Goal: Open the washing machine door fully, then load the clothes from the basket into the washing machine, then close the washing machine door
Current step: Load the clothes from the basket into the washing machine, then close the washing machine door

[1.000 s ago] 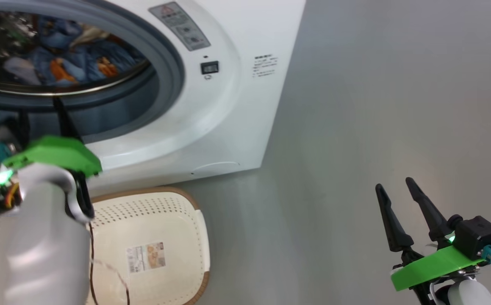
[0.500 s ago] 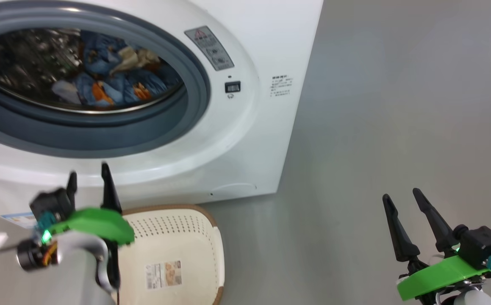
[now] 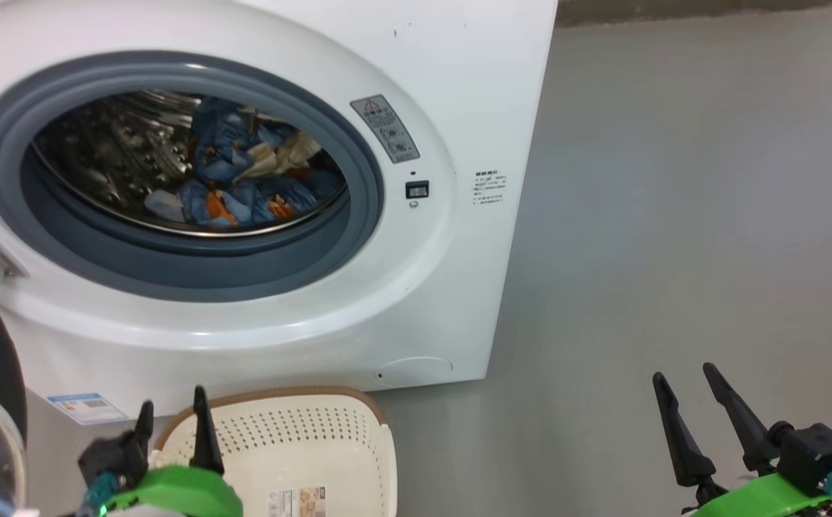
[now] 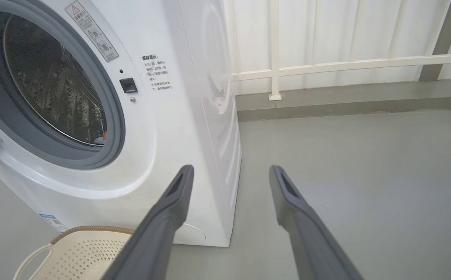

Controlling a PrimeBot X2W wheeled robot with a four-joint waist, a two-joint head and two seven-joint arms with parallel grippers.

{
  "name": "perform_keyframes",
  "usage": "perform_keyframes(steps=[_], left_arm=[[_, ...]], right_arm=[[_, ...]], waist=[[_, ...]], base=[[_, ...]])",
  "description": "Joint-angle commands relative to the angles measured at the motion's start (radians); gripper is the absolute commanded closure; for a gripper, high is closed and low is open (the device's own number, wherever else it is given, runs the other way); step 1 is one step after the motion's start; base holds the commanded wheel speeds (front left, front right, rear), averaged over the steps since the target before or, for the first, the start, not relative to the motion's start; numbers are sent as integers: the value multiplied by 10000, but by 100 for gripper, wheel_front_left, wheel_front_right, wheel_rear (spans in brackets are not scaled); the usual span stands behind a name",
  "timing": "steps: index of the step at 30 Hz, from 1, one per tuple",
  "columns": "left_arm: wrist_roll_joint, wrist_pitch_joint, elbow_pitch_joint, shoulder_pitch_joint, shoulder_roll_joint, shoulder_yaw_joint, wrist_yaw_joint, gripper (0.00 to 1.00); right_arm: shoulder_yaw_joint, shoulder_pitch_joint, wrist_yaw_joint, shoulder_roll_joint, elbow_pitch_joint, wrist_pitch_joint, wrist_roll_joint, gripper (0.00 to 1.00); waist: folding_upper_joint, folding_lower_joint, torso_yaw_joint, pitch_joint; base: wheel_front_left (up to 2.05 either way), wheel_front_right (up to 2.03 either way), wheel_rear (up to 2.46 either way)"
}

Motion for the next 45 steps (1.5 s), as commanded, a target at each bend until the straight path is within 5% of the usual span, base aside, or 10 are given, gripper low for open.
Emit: perform_keyframes(steps=[1,21,45], left_arm=[[22,-84,-371,184,211,332,88,0],[183,-84,-2437,2495,210,431,265,0],[32,-84,-3005,2862,281,274,467,0]], right_arm=[[231,82,-11,-132,-205,-49,-101,0],[-27,649,-11,-67,-98,-49,-209,0],[-17,747,-11,-7,161,-49,-241,0]], waist=[[0,-1,82,-284],[0,-1,223,-1090],[0,-1,291,-1037]], base=[[0,0,0],[0,0,0],[0,0,0]])
